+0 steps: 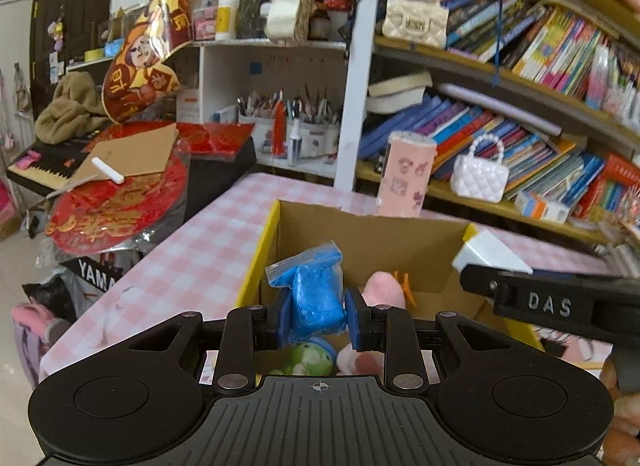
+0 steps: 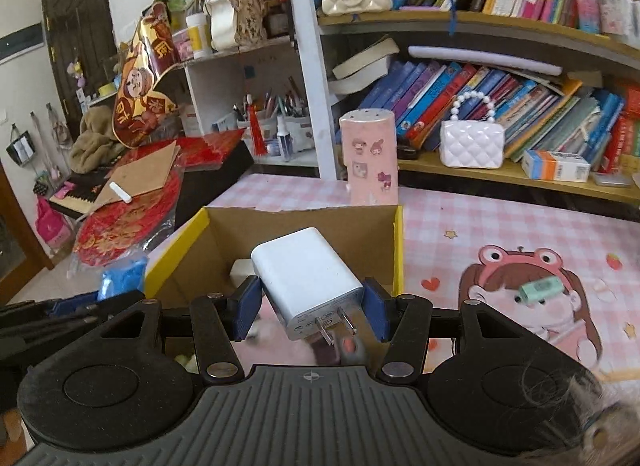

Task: Organize objects
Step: 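Lower both tools into the yellow box and open them to release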

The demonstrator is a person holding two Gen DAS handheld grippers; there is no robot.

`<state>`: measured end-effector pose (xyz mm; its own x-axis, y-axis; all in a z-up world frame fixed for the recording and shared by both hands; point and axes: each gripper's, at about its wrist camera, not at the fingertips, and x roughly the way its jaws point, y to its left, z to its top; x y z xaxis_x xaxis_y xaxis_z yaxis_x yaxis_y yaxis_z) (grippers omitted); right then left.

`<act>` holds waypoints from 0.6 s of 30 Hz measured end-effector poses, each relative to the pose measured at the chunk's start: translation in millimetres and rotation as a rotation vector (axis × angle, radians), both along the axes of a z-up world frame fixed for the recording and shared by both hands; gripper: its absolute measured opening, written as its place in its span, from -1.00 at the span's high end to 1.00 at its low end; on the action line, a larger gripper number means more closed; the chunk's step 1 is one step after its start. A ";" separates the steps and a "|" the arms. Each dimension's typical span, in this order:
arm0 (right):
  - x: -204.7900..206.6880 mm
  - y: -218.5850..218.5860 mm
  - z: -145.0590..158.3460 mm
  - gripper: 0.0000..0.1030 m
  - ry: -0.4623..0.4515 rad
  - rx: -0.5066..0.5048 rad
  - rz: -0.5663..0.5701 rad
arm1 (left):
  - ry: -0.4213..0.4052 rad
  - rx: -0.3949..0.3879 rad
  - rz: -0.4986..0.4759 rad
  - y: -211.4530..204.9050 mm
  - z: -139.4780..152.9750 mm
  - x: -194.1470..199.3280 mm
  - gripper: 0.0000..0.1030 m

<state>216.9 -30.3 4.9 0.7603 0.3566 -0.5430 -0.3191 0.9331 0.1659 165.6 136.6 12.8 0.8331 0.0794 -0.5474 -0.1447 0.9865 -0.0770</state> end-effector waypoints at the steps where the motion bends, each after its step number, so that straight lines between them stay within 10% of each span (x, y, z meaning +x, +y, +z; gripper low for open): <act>1: 6.6 1.2 -2.0 0.00 0.008 0.000 0.007 | 0.012 0.011 -0.002 -2.1 -3.0 5.5 0.49; 18: 72.1 30.3 -45.8 0.00 0.116 -0.135 0.160 | 0.226 0.090 -0.037 -19.5 -52.0 64.0 0.48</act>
<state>289.0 0.1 -40.9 0.6298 0.3859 -0.6742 -0.4513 0.8882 0.0868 229.7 117.1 -39.2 0.6931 0.1080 -0.7127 -0.1118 0.9929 0.0417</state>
